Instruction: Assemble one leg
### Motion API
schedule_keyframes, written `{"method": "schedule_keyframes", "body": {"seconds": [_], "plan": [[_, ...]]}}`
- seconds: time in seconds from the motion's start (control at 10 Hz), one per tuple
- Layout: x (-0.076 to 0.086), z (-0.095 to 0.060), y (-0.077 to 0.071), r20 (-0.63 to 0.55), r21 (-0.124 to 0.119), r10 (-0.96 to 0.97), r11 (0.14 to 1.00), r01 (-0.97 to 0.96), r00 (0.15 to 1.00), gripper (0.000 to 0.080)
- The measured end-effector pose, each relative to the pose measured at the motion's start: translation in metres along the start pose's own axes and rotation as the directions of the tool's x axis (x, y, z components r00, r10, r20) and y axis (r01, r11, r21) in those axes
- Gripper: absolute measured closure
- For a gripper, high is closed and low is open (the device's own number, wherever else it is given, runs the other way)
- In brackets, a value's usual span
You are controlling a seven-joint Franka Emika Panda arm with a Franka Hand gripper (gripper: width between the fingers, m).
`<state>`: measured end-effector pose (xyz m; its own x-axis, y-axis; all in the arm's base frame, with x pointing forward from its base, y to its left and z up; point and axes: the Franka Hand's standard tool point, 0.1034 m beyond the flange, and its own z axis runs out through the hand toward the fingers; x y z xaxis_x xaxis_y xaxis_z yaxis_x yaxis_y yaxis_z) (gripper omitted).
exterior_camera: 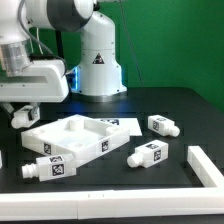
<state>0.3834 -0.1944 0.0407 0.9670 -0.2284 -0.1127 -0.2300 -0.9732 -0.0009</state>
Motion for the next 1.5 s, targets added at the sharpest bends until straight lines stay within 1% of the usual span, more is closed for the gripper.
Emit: {"method": "schedule_keyframes", "body": {"seconds": [0.1,0.2,0.3,0.5,0.7,0.8,0.9,1.0,1.1,1.2,1.3,1.4,1.5], "plan": [[-0.002,0.008,0.009,-0.004,-0.016,-0.012,1.000,0.012,1.000,0.0514],[-0.003,0.015,0.014,-0.007,-0.026,-0.015,1.000,0.015,1.000,0.0514],[-0.005,0.020,0.015,0.002,-0.028,-0.020,0.999,0.020,1.000,0.0514],[-0.003,0.022,0.021,0.005,-0.029,-0.037,0.999,0.037,0.999,0.0514],[-0.003,0.023,0.021,0.005,-0.030,-0.054,0.998,0.055,0.999,0.0514],[-0.004,0.023,0.021,0.006,-0.030,-0.055,0.998,0.055,0.998,0.0478],[-0.004,0.023,0.021,0.006,-0.031,-0.055,0.998,0.055,0.998,0.0478],[-0.004,0.023,0.021,0.007,-0.031,-0.055,0.998,0.055,0.998,0.0268],[-0.003,0.022,0.021,0.011,-0.027,-0.055,0.998,0.056,0.998,0.0268],[0.006,0.003,0.015,0.034,0.009,-0.054,0.999,0.053,0.998,0.0171],[0.019,-0.020,0.006,0.003,0.020,-0.057,0.998,0.057,0.998,0.0155],[0.024,-0.037,-0.012,0.017,0.040,-0.027,0.999,0.026,0.999,0.0155],[0.035,-0.052,-0.037,0.013,0.048,-0.011,0.999,0.010,1.000,0.0151]]}}
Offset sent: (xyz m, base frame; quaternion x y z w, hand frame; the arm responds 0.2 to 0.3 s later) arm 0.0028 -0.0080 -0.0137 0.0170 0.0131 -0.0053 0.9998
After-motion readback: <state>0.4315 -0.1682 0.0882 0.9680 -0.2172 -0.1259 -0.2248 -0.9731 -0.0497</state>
